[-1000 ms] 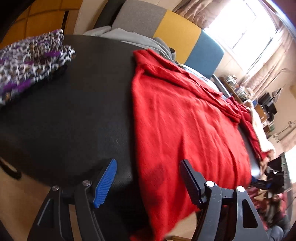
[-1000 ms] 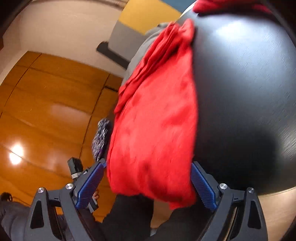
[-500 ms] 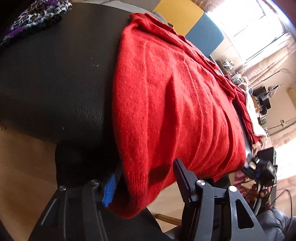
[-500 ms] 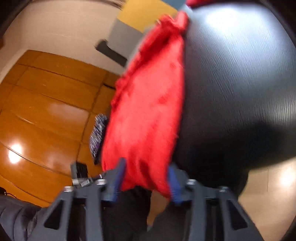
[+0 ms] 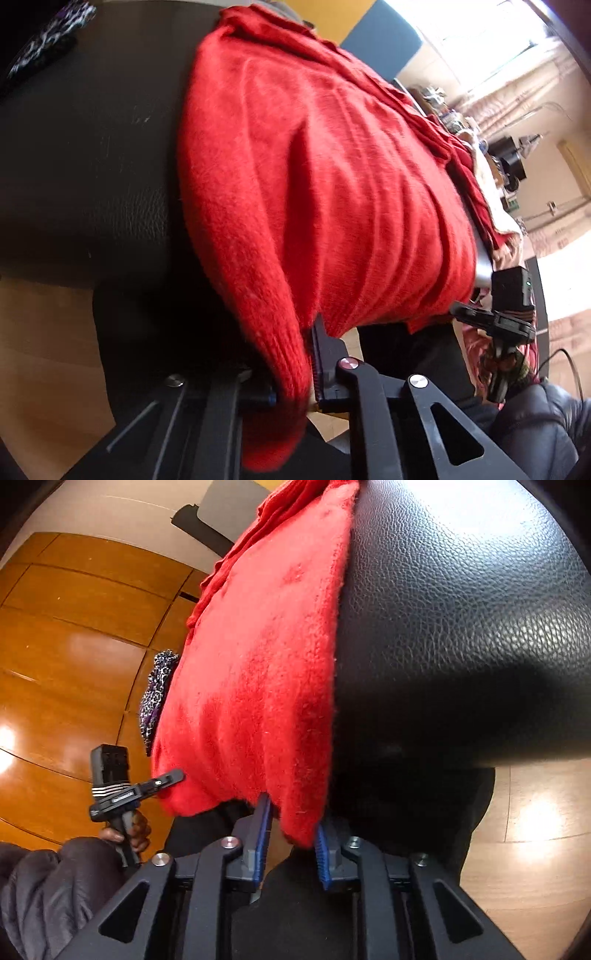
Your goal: Fold clothes
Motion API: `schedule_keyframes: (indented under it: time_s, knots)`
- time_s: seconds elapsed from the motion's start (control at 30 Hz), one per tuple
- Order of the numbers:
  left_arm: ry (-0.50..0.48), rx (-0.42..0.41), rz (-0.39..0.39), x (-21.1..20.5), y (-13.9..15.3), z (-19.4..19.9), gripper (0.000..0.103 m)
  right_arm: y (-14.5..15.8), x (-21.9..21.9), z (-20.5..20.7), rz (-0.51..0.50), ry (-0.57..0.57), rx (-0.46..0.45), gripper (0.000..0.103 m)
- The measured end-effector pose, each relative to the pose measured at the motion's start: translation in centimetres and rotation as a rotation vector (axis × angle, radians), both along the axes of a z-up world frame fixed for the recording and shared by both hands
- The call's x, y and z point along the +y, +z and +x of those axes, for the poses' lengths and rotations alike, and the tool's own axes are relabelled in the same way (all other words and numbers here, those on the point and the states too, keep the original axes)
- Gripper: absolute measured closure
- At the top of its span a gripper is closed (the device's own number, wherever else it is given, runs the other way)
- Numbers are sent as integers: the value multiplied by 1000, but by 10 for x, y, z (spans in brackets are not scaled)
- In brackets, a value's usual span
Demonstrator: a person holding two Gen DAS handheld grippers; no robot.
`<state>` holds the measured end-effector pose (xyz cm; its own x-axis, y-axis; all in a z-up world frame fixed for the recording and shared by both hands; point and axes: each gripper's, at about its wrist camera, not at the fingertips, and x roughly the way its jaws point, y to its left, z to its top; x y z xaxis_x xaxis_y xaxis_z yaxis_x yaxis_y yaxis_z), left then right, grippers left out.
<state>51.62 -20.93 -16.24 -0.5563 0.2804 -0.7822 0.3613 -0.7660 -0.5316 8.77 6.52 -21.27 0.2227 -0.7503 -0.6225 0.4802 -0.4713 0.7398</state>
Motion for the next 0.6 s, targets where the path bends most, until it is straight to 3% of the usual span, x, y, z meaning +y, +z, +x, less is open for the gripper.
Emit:
schedule_keyframes:
  time_s: [0.1,0.33,0.43,0.6]
  knots:
    - [-24,37,25,-1,11,4,93,11,-6,-1,-36,-24,9,92]
    - [-47,211,169,-20,56,1,94,78,-17,2,-322,-4,6,93]
    - [-39,264,198,-29,71,-9,94,81,-29,-6,-334,-7,-10,93]
    - [-36,363,230,-50,97,-26,94,93,-40,-38,-446,-49,-23,94]
